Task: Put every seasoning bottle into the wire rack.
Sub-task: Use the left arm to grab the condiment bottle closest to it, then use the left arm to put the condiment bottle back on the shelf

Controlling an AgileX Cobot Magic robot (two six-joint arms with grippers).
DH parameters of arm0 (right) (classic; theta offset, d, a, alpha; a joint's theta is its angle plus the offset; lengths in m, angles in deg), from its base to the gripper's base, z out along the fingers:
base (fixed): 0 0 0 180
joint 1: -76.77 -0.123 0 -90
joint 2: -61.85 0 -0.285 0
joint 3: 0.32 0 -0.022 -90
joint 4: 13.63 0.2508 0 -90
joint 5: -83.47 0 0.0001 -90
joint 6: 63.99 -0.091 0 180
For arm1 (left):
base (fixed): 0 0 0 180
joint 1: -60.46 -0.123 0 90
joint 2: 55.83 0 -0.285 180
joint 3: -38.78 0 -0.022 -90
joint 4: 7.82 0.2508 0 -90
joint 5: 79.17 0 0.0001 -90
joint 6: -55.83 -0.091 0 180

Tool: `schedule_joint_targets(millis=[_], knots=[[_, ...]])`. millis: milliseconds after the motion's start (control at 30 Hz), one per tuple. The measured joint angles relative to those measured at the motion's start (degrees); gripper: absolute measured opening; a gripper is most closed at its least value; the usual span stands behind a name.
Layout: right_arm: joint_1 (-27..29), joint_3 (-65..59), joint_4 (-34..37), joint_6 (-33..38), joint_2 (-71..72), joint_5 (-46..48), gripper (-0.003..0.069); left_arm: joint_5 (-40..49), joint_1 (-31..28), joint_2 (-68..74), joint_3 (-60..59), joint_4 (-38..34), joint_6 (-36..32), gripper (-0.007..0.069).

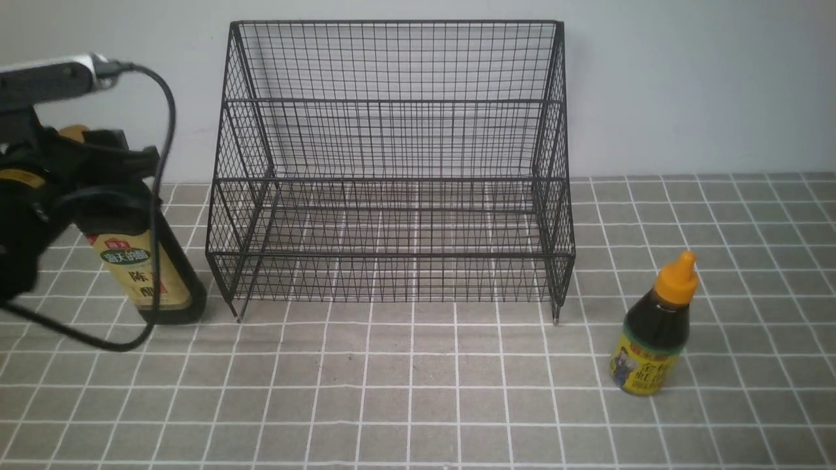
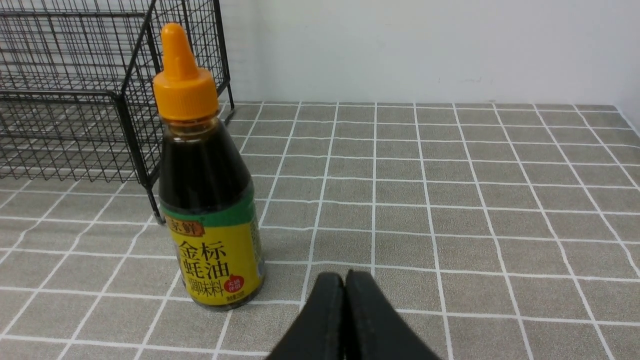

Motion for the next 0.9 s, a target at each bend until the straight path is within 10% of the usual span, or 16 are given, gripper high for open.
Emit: schedule_joint_targets(millis=[433,900], knots=[[0.00,0.00,0.00,0.17,0.00,0.02,-0.0015,12.78,2.89,-11.89,17.81,1.42,0.44,0.0302],[0.00,0.00,0.00,0.17,0.00,0.02,-0.0015,12.94,11.34,8.05,32.55,1.35,0.44,0.0302]])
